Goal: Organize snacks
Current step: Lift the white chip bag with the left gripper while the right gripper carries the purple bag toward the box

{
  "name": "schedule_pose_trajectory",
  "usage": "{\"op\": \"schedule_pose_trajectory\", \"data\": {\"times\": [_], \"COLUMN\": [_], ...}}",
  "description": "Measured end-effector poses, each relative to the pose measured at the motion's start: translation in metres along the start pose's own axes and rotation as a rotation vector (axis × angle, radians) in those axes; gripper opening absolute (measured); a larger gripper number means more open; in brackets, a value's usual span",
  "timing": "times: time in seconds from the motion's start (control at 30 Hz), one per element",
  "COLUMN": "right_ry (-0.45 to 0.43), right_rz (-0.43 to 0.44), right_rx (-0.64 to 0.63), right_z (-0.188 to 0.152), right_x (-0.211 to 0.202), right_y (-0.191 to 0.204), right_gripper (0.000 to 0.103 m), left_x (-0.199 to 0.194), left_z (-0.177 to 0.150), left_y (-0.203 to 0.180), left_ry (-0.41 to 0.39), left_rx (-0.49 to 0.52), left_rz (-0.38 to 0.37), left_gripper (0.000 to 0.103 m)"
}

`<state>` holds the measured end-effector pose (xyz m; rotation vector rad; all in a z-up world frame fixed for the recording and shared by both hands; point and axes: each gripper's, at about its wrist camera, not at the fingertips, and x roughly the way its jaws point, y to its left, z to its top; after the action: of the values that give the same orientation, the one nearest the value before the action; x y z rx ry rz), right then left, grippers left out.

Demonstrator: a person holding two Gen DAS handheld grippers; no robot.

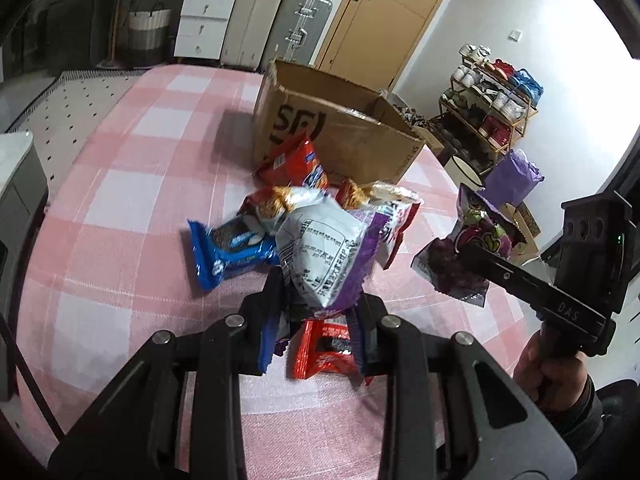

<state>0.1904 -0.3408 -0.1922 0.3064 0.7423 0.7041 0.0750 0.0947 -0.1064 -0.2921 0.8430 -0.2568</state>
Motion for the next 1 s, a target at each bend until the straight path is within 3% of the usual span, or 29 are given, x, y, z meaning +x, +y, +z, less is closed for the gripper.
{"op": "schedule_pose_trajectory", "data": {"times": [0.27, 0.6, 1.0], "right_ry": [-0.046, -0.084, -0.144], "right_rz": [-0.023, -0.057, -0.08], "right_rx": [-0.049, -0.162, -0.215], "right_z": [0.022, 0.067, 0.129], "right_x": [-0.019, -0.04, -0.049], "right_y": [0.011, 0.036, 0.052], "right_gripper": [0.03, 0.03, 0.03], "left_x": [-0.017, -0.042, -0.073], "left_z": [0.018, 0.061, 0.142], "left_y": [-0.019, -0.042, -0.056], "left_ry": [-0.016, -0.096, -0.195], "left_rx": [0.079, 0.142, 0.15], "left_rz": [-0.018, -0.033, -0.025], "left_gripper": [0.026, 0.027, 0.027]}}
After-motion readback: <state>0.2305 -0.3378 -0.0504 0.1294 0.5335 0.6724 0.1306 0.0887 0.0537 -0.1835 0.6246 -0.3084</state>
